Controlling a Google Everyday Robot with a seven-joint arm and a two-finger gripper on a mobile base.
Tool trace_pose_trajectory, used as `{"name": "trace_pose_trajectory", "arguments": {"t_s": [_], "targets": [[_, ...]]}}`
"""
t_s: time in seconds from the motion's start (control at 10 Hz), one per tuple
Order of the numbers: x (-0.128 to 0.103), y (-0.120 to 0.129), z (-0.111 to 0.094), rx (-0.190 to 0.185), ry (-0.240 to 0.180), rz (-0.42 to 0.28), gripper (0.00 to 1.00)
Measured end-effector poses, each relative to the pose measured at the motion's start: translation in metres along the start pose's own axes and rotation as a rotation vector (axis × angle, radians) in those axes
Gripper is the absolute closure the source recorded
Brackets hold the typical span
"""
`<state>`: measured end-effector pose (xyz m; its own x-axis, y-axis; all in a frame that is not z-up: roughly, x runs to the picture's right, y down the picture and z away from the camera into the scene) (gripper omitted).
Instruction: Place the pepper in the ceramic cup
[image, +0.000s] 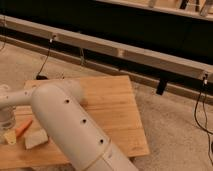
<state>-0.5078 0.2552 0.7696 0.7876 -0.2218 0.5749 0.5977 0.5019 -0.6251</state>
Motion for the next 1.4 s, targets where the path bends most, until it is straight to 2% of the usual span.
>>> {"name": "trace_pose_trajectory", "arguments": {"t_s": [0.1,0.2,1.0,1.4], "targets": [[0.000,0.000,0.001,-0.002,0.000,0.003,0.50],[0.001,0.000,0.002,-0.004,0.001,0.006,0.52],[0.004,-0.003,0.002,-0.002,-0.001,0.027,0.52],[0.002,-0.011,-0.009,0.025,-0.015,0.028,0.52]]}}
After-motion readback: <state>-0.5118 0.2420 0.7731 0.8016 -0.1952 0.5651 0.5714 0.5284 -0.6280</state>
